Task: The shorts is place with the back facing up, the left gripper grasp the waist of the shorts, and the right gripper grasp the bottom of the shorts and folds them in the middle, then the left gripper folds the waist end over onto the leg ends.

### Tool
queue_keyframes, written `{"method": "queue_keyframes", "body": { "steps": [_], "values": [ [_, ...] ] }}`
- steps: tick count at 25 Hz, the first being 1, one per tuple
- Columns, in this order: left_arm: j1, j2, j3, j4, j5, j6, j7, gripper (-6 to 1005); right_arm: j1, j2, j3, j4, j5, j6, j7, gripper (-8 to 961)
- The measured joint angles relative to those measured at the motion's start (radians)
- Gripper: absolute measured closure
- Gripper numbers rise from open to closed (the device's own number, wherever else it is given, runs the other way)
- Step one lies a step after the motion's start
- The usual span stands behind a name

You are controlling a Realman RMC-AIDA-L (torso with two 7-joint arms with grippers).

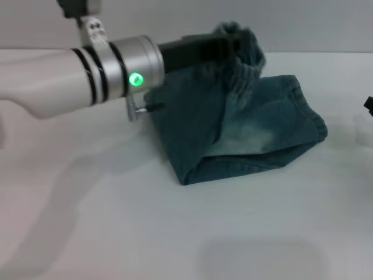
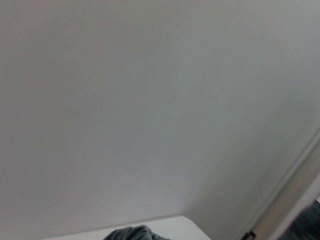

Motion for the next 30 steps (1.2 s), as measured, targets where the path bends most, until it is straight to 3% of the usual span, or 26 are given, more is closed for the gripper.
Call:
{"method": "queue_keyframes", "body": {
  "steps": [6, 13, 19, 24, 30],
  "values": [
    [-0.039, -0.001, 0.058, 0.092, -0.185, 0.017, 0.217, 884, -0.001, -0.002, 0.000, -0.010, 0.000, 0.037, 0.010, 954],
    [-0.047, -0.001, 0.080, 0.109, -0.261, 0.009, 0.320, 784, -0.005, -0.003, -0.002, -0.014, 0.000, 0.066, 0.016, 953],
    [-0.033, 0.000, 0.099, 0.097, -0.264, 0.001, 0.393, 595, -0.038, 0.002, -0.011, -0.060, 0.000, 0.148, -0.041, 953],
    [-0.003, 0.000, 0.110, 0.094, -0.265, 0.001, 0.490, 351, -0.047, 0.005, -0.012, -0.067, 0.000, 0.217, -0.093, 953],
    [0.061, -0.005, 0.110, 0.104, -0.351, 0.050, 0.709, 227, -0.041, 0.011, -0.018, -0.054, 0.001, 0.217, -0.264, 954]
  ]
}}
